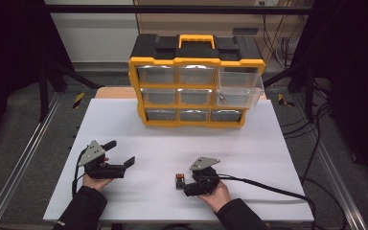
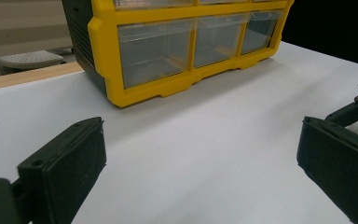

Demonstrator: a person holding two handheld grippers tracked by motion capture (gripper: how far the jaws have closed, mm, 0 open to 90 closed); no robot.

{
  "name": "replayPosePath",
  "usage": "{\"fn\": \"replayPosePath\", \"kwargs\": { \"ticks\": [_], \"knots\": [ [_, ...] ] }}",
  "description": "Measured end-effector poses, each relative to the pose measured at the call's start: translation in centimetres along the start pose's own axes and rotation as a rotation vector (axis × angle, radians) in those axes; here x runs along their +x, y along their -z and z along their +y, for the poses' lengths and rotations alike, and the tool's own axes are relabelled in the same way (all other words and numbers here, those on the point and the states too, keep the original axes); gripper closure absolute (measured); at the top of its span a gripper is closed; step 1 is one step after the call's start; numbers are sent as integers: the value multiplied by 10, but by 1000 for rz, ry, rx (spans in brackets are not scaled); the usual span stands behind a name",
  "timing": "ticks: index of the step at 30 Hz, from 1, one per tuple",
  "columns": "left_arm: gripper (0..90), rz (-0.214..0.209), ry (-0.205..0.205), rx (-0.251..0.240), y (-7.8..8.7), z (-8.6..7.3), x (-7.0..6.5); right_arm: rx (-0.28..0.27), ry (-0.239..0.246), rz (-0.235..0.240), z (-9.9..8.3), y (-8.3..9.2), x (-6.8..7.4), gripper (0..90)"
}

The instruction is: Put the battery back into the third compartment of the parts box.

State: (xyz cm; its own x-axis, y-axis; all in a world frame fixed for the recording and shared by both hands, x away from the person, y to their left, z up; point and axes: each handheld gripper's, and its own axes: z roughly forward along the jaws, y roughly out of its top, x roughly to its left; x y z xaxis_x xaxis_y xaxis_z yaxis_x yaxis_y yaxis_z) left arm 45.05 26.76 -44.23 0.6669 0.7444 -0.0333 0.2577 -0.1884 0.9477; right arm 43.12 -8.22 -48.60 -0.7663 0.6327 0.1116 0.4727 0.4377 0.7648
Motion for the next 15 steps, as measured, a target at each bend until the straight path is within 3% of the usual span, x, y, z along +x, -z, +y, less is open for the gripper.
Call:
{"fn": "replayPosePath", "kwargs": {
  "ticks": [10,15],
  "knots": [
    [9,0,0,1,0,0,0,28,-1,48,1,0,-1,486],
    [9,0,0,1,0,0,0,47,-6,40,1,-1,-3,545]
  ]
}}
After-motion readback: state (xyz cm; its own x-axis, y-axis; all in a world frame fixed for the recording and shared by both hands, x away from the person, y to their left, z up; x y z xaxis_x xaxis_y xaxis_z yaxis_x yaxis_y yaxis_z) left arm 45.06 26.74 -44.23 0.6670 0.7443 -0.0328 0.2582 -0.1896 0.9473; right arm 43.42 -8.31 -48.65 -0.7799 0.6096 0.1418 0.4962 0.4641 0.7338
